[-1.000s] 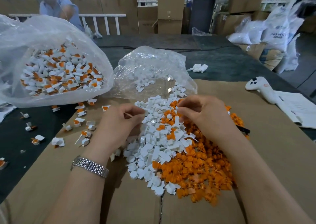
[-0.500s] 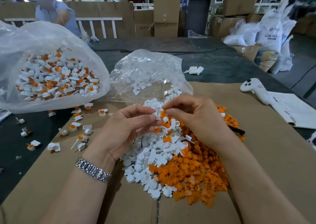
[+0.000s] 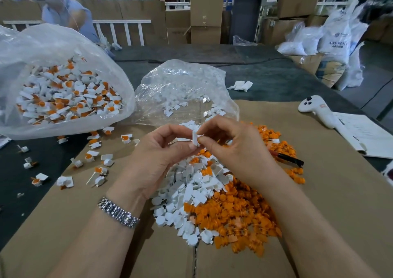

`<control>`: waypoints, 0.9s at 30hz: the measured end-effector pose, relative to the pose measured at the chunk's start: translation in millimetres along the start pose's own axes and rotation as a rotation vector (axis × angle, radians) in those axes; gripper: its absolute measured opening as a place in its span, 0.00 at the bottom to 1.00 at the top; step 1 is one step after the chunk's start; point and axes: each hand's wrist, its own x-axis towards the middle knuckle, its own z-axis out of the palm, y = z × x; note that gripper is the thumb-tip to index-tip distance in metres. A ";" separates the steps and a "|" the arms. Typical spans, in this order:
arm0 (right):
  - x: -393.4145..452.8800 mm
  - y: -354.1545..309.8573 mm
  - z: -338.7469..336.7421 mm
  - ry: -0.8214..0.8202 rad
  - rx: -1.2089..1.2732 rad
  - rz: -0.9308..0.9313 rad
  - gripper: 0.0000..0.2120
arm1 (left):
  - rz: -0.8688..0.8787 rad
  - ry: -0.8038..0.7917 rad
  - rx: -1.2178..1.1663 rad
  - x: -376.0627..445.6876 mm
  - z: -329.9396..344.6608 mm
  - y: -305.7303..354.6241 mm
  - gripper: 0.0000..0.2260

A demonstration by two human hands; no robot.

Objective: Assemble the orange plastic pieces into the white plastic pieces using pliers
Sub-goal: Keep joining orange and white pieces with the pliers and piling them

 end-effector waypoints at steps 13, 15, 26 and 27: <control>-0.5 -4.5 -13.4 -0.046 0.028 -0.017 0.10 | -0.056 -0.018 -0.135 2.1 -3.6 -1.0 0.10; -0.8 -4.4 -13.1 -0.030 0.014 -0.024 0.10 | -0.047 -0.009 -0.129 1.1 -2.7 -0.2 0.11; -2.2 -7.0 -7.9 0.044 -0.189 -0.153 0.11 | -0.051 0.042 -0.107 0.3 2.9 2.7 0.05; -2.5 -7.4 -7.1 0.049 -0.198 -0.158 0.11 | -0.052 0.049 -0.107 0.4 3.3 2.9 0.06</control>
